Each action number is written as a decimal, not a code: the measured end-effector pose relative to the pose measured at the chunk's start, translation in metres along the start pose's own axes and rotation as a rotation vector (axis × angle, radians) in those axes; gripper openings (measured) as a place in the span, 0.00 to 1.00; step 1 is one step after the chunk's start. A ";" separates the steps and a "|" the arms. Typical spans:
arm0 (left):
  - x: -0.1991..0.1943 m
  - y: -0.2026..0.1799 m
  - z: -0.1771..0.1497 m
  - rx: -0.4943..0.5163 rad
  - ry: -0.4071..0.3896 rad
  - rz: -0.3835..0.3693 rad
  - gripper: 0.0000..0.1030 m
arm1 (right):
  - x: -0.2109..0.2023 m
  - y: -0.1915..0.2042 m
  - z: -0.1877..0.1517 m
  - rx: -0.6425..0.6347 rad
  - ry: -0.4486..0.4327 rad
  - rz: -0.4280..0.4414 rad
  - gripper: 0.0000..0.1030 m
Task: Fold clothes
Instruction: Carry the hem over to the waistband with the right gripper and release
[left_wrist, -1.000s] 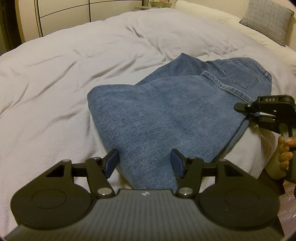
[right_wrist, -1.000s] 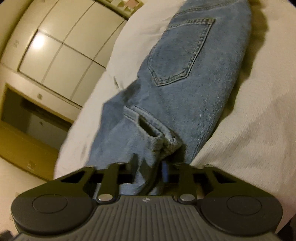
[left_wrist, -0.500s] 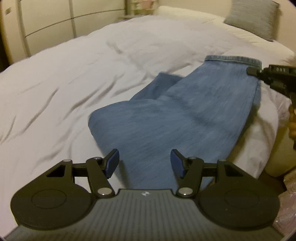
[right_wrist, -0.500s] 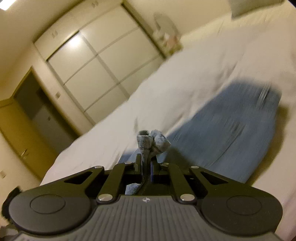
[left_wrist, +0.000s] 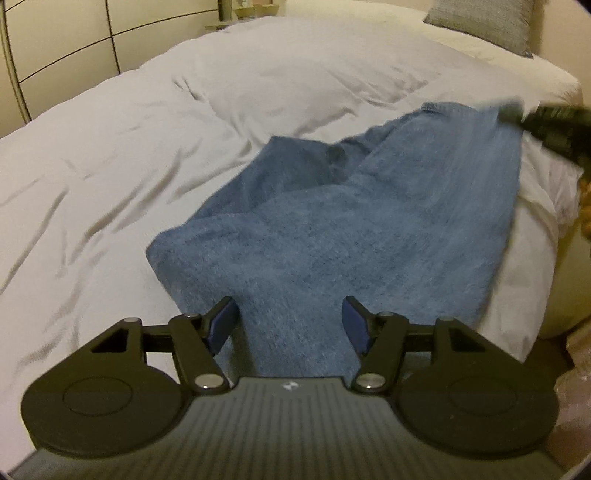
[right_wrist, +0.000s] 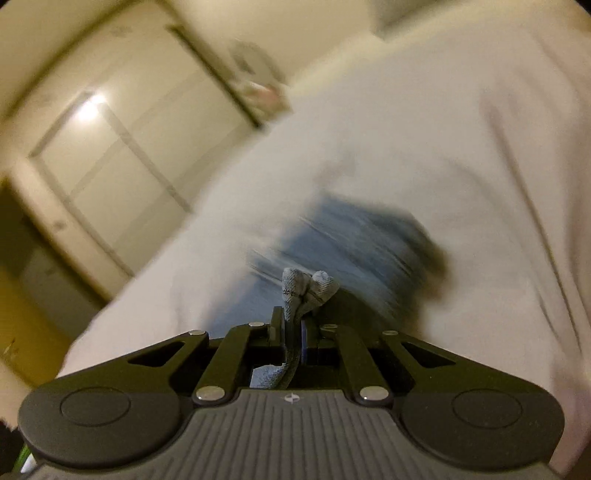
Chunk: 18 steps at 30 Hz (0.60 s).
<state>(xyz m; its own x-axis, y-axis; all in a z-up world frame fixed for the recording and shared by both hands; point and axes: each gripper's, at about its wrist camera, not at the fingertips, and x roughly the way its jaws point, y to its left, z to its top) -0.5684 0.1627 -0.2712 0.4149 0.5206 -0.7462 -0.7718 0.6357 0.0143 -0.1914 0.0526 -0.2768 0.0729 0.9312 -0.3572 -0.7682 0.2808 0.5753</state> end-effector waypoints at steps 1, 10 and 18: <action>0.001 -0.001 0.001 -0.005 -0.005 0.000 0.57 | -0.006 0.010 0.008 -0.054 -0.042 0.032 0.07; 0.030 -0.019 0.000 0.063 0.018 0.028 0.56 | 0.036 -0.094 0.011 0.168 0.033 -0.115 0.04; 0.034 -0.008 0.005 0.047 0.010 0.018 0.56 | 0.010 -0.071 0.008 0.052 -0.029 -0.169 0.04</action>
<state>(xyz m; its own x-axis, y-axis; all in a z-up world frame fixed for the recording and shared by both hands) -0.5456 0.1782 -0.2935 0.3959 0.5266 -0.7523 -0.7554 0.6526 0.0593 -0.1311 0.0440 -0.3158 0.2172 0.8760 -0.4306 -0.7094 0.4447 0.5468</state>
